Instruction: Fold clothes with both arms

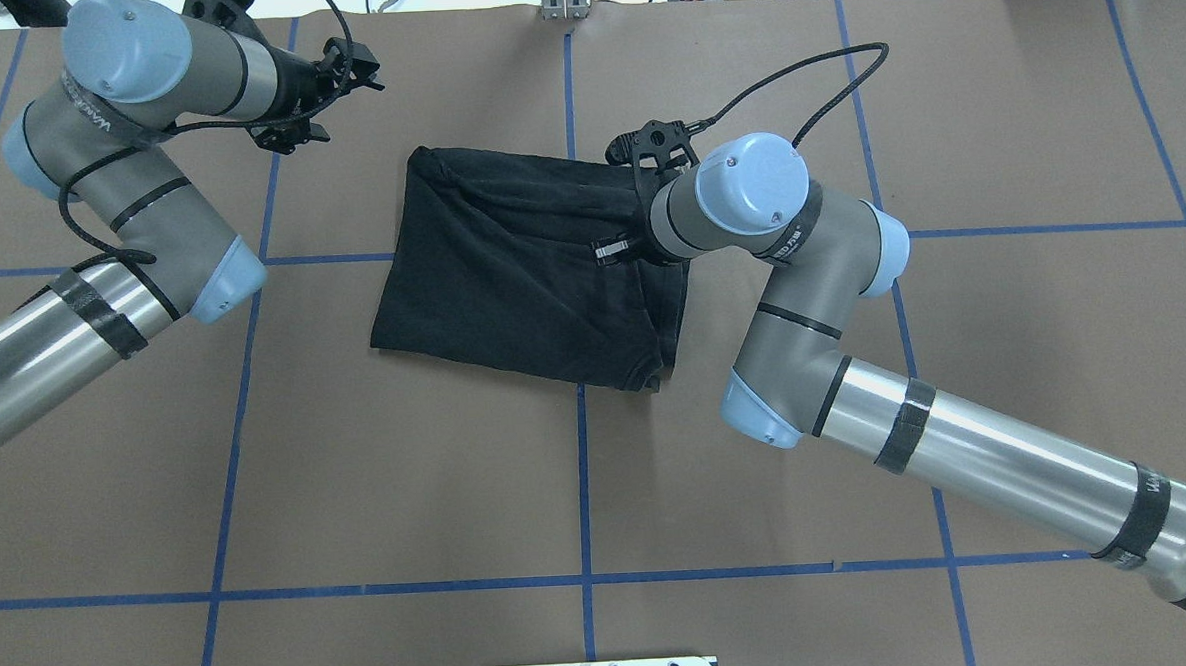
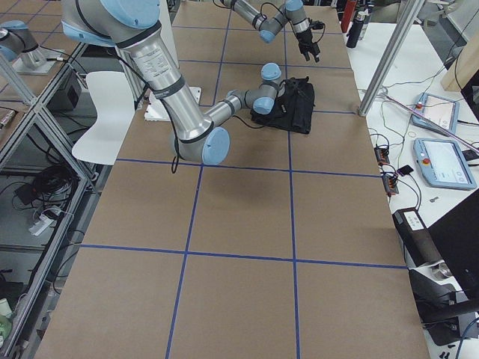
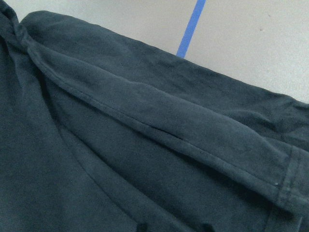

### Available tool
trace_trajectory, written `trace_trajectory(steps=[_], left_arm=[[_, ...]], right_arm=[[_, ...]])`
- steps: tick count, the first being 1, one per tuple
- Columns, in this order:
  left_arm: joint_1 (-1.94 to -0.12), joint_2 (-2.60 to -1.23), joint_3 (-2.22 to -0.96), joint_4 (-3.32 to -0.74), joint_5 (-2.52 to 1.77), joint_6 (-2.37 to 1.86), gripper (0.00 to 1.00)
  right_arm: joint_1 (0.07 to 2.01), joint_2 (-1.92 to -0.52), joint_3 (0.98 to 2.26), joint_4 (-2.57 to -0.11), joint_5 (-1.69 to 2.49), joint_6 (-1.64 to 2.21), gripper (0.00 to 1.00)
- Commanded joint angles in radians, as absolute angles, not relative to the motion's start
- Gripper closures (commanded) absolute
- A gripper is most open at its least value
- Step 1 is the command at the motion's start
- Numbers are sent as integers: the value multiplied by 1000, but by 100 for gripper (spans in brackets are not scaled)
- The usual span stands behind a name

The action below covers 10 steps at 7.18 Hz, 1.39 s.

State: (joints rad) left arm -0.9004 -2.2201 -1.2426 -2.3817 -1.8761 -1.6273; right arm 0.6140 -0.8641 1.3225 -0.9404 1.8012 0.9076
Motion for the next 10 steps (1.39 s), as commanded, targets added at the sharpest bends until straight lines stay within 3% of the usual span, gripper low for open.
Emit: trace_trajectory(steps=[1, 7, 8, 9, 10], left_arm=[[-900, -2217, -1243, -2382, -1876, -1628, 0], [-900, -2215, -1243, -2382, -1876, -1628, 0], [-900, -2215, -1243, -2382, -1876, -1628, 0], [-900, -2215, -1243, -2382, -1876, -1628, 0], [-900, -2217, -1243, -2382, -1876, -1628, 0]], right_arm=[[614, -855, 1315, -942, 1750, 896, 64], [580, -861, 1298, -940, 1712, 899, 64], [580, -865, 1298, -940, 1710, 899, 79], [580, -865, 1298, -939, 1712, 899, 100], [580, -867, 1299, -939, 1712, 899, 100]])
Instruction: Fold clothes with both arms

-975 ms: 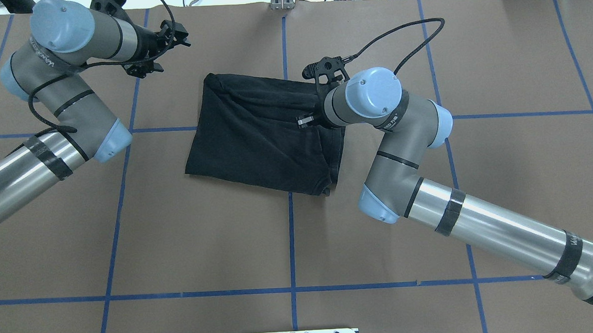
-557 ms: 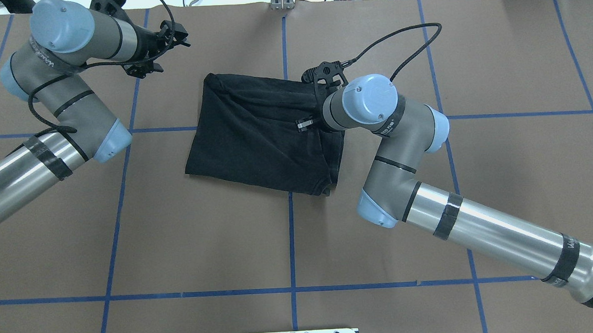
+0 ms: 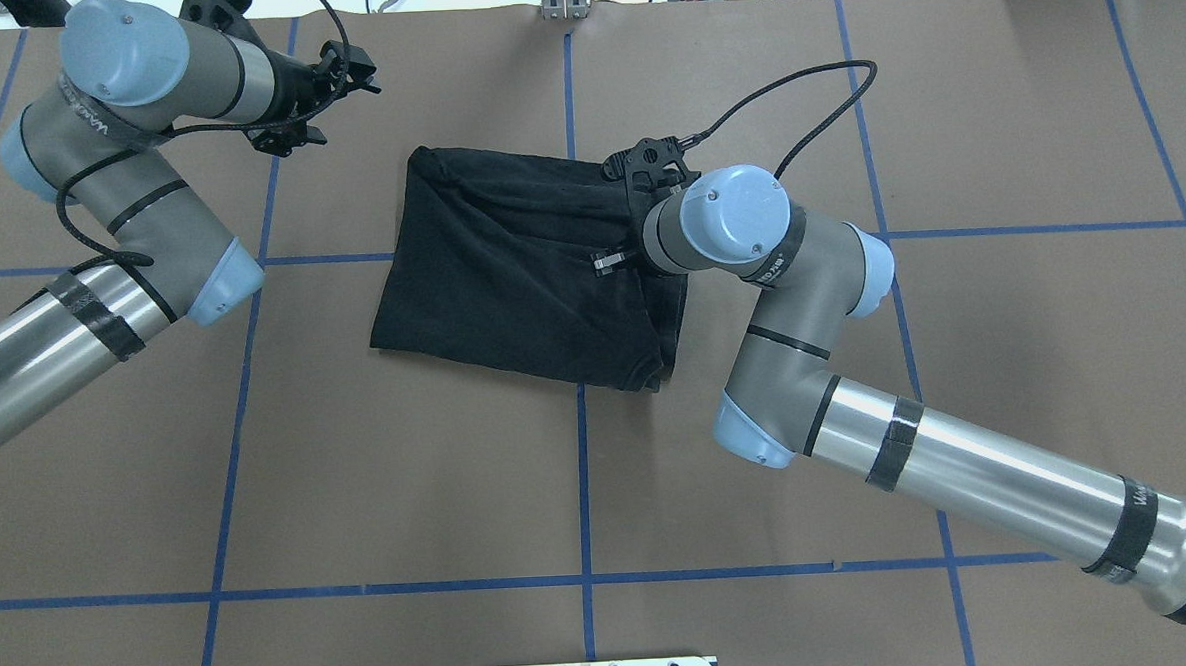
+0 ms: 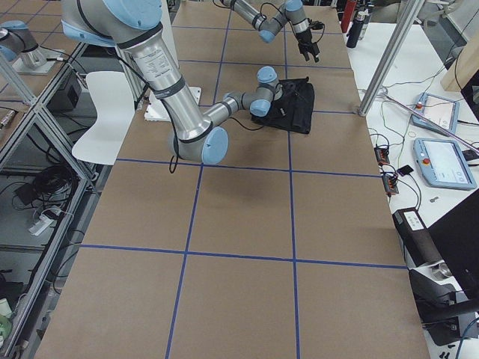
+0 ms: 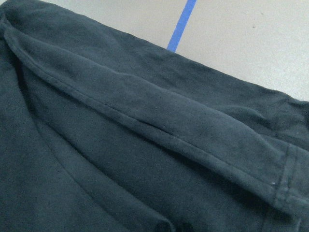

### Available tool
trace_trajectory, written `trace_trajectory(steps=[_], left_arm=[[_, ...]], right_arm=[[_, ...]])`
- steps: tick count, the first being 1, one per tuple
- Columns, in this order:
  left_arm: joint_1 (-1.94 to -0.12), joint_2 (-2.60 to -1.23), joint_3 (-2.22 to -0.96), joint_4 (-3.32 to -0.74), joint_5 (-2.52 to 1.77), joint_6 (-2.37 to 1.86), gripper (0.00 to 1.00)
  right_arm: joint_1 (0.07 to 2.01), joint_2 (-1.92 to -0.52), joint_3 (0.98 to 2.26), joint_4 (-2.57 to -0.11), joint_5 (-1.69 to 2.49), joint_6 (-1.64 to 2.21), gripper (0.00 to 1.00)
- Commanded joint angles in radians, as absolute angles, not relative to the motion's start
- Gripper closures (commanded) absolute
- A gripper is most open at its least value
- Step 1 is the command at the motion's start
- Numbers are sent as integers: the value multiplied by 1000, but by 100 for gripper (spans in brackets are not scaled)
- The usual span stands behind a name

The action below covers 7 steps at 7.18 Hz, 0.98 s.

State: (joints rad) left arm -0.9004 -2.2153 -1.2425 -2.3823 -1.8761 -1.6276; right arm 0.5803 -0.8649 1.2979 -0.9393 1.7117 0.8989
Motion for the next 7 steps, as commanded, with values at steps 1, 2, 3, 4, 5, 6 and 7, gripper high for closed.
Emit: trace_trajectory(steps=[1, 2, 3, 4, 5, 6, 7], left_arm=[[-900, -2215, -1243, -2382, -1876, -1628, 0], [-900, -2217, -1243, -2382, -1876, -1628, 0], [-900, -2217, -1244, -2382, -1876, -1628, 0], [-900, -2217, -1244, -2382, -1876, -1628, 0], [-900, -2217, -1244, -2382, -1876, -1628, 0], [-899, -2217, -1246, -2382, -1876, -1628, 0], [-899, -2217, -1246, -2382, -1876, -1628, 0]], right_arm=[[583, -868, 1304, -937, 1713, 899, 100], [595, -865, 1310, -937, 1720, 902, 100], [615, -862, 1318, -937, 1727, 902, 100], [649, -862, 1331, -937, 1752, 902, 100], [664, -864, 1330, -939, 1755, 902, 100], [667, -865, 1321, -940, 1755, 902, 100], [667, -868, 1318, -940, 1753, 903, 100]])
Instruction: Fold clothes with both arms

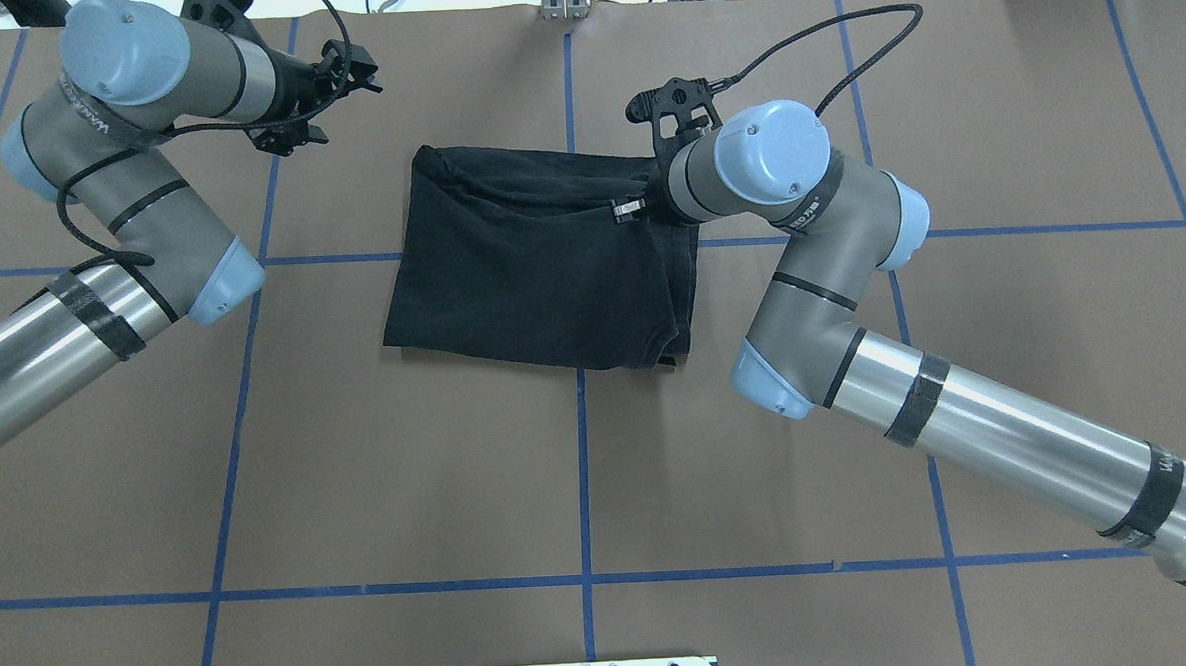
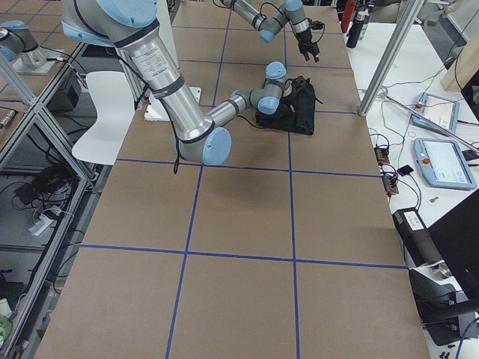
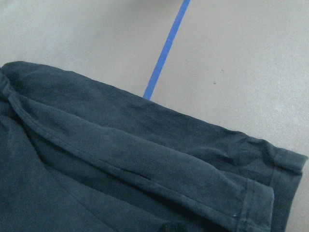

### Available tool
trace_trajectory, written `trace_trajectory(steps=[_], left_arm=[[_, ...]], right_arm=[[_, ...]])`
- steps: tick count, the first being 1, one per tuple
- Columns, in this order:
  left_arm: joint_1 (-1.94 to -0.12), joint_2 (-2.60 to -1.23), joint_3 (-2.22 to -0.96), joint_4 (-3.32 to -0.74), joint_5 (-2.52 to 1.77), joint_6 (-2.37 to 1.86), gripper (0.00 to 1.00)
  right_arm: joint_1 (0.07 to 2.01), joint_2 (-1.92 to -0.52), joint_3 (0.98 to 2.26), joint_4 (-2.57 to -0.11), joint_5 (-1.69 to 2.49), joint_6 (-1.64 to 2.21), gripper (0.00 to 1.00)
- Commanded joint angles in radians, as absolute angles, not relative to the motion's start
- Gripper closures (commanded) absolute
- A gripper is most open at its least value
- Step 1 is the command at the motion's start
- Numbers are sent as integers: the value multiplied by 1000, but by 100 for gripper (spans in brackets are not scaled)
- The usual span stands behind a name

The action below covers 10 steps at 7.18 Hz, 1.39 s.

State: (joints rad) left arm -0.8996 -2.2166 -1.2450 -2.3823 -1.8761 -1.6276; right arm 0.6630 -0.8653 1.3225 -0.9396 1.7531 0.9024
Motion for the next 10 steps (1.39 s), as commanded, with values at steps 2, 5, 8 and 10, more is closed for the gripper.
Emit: trace_trajectory(steps=[2, 5, 8, 10], left_arm=[[-899, -2217, -1246, -2382, -1876, -1628, 0], [-903, -2215, -1256, -2385, -1878, -1612, 0], [-1035, -2130, -1322, -2370, -2004, -1304, 0], [-1147, -2015, -1383, -2361, -2048, -1020, 0]], right_arm=[[666, -870, 1316, -940, 1752, 908, 1], [724, -870, 1319, -998, 1810, 914, 0], [947, -888, 1350, -1133, 2107, 894, 0], [1029, -951, 1478, -1310, 2123, 849, 0]])
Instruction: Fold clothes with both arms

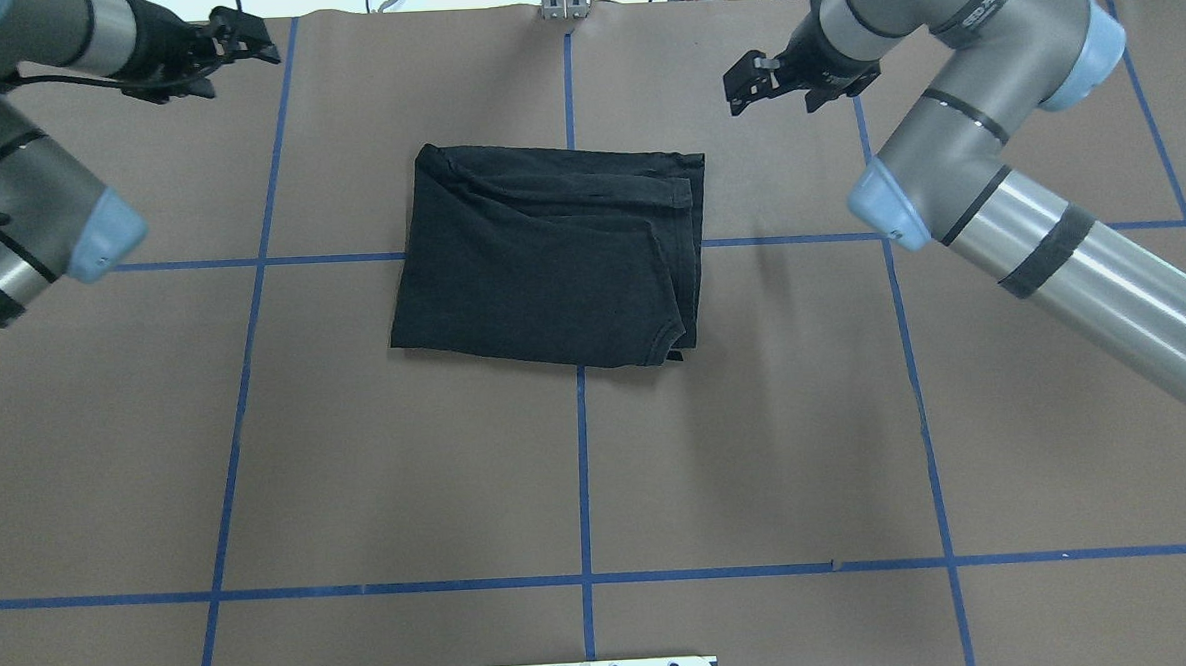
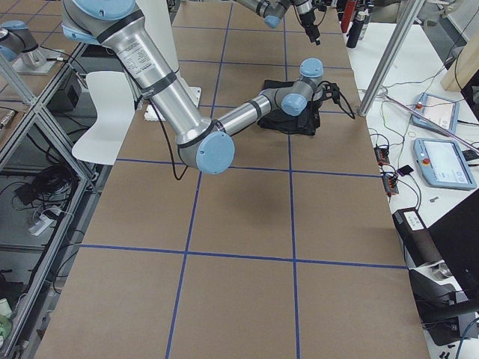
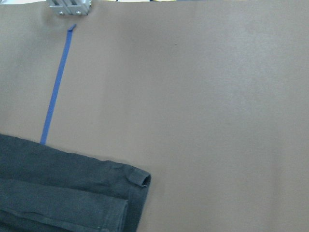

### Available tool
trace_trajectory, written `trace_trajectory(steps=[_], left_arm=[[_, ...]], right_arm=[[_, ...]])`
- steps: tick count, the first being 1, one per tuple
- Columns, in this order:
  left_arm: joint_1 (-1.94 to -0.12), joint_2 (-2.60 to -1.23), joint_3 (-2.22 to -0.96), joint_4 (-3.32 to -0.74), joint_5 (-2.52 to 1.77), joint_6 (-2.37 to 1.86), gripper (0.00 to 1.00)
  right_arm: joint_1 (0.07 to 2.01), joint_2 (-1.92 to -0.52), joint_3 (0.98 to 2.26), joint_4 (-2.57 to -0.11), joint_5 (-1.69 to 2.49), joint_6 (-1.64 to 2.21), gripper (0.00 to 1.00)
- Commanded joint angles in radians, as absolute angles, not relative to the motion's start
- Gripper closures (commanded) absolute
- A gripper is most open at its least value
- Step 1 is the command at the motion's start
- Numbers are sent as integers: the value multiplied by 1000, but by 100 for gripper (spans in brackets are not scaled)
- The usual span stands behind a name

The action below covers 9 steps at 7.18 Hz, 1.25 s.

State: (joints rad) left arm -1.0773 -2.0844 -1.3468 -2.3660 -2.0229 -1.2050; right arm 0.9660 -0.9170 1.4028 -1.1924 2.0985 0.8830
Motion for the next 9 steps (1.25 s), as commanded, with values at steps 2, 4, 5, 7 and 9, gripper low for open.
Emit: trace_trajectory(steps=[2, 4, 5, 7, 9], left_arm=[[-1221, -1944, -1393, -2362, -2048, -721, 0], [-1300, -1889, -1393, -2362, -2056, -509, 0], [-1328, -1855, -1393, -2367, -2057, -382, 0], [-1330, -1738, -1388, -2504, -2045, -357, 0], [-1330, -1700, -1379, -2495, -2052, -348, 0]], right_arm=[[1142, -1091, 1697, -1551, 2145, 531, 0], [1311, -1249, 1744, -1612, 2243, 293, 0], [1383, -1343, 1746, -1602, 2276, 143, 0], [1469, -1426, 1744, -1608, 2301, 43, 0], [1518, -1508, 1727, -1615, 2281, 40, 0]])
